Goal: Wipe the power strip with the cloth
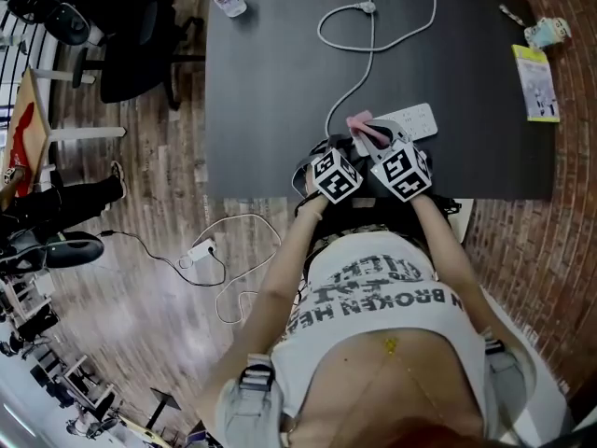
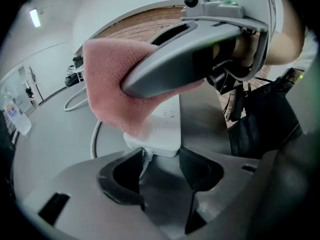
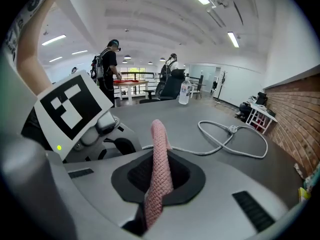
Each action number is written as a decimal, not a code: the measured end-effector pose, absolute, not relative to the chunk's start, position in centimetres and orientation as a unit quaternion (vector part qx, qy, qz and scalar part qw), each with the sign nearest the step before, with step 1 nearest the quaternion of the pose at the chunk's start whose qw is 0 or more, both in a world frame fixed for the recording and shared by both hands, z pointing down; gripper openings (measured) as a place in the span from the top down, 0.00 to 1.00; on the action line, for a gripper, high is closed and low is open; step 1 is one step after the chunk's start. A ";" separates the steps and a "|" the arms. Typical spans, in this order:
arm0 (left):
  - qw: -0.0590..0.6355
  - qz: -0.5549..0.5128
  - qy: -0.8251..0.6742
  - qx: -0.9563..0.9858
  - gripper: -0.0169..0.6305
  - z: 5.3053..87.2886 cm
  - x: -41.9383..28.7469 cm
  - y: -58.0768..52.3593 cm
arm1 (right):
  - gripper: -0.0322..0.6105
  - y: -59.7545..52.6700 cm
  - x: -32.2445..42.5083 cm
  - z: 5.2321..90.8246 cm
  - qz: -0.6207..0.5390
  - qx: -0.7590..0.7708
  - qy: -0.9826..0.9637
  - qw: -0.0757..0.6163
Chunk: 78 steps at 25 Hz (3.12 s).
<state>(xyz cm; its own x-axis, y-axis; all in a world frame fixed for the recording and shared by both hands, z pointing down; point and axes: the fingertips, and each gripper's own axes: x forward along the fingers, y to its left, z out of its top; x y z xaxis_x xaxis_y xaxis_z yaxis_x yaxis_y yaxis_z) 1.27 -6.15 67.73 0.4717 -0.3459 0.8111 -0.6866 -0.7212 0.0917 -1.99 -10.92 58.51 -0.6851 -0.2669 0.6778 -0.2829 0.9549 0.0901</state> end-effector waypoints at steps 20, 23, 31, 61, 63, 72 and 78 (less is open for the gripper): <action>0.214 0.405 -0.306 0.834 0.63 67.6 0.8 -5.9 | 0.92 -9.9 -2.8 63.8 -0.024 0.123 -0.895 0.428; 0.215 0.405 -0.305 0.835 0.63 67.6 0.8 -5.9 | 0.92 -10.2 -2.3 63.8 -0.022 0.130 -0.894 0.429; 0.217 0.407 -0.303 0.834 0.63 67.8 1.0 -5.9 | 0.92 -11.3 -0.9 64.0 -0.012 0.146 -0.890 0.431; 0.219 0.415 -0.304 0.829 0.63 67.9 0.8 -5.9 | 0.92 -17.5 7.2 63.9 0.006 0.232 -0.863 0.449; 0.220 0.414 -0.304 0.829 0.63 67.9 0.9 -5.8 | 0.92 -18.0 8.1 63.9 0.004 0.241 -0.860 0.451; 0.219 0.415 -0.305 0.828 0.63 67.9 0.8 -5.8 | 0.92 -19.6 11.1 63.7 0.018 0.279 -0.848 0.450; 0.219 0.417 -0.305 0.828 0.63 67.9 0.9 -5.7 | 0.92 -20.5 13.6 63.9 0.028 0.307 -0.838 0.451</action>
<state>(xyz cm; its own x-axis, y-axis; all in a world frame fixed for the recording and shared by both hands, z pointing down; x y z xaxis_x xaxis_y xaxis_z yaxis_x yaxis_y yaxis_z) 0.91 -5.72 67.88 0.4655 -0.3232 0.8239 -0.6881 -0.7177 0.1072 13.65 -20.53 63.88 -0.4050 -0.4894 0.7723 -0.5394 0.8099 0.2304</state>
